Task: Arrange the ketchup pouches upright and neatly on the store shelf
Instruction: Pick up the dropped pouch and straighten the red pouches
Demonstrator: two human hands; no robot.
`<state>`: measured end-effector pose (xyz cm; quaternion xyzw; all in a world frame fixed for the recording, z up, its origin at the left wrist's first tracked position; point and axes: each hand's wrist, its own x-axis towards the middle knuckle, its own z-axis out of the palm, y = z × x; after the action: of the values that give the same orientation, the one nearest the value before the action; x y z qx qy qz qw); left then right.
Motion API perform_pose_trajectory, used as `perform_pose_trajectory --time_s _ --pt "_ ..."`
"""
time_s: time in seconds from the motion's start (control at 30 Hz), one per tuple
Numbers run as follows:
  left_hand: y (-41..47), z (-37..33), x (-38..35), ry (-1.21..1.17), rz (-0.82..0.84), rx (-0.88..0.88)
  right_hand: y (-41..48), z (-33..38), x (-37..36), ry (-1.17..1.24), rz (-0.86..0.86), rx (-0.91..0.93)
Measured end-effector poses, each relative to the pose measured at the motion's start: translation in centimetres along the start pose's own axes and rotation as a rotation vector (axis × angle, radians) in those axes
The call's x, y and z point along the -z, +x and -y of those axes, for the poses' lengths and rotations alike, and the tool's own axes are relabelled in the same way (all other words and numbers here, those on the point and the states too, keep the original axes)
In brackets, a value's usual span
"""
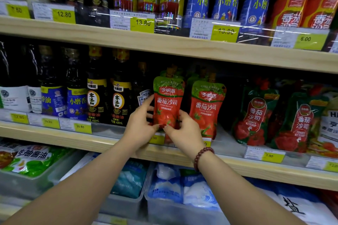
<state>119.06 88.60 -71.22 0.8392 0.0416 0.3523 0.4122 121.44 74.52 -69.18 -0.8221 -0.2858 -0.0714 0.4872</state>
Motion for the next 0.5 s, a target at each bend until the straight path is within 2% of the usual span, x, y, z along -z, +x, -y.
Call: perform_pose_trajectory --time_s 0.4,0.5 --pt "-0.3 -0.4 0.0 -0.011 -0.011 0.005 -0.3 -0.5 0.5 0.059 0.054 0.005" --pt "-0.8 -0.6 0.2 0.009 -0.036 0.011 -0.8 -0.8 1.2 0.069 0.009 0.025"
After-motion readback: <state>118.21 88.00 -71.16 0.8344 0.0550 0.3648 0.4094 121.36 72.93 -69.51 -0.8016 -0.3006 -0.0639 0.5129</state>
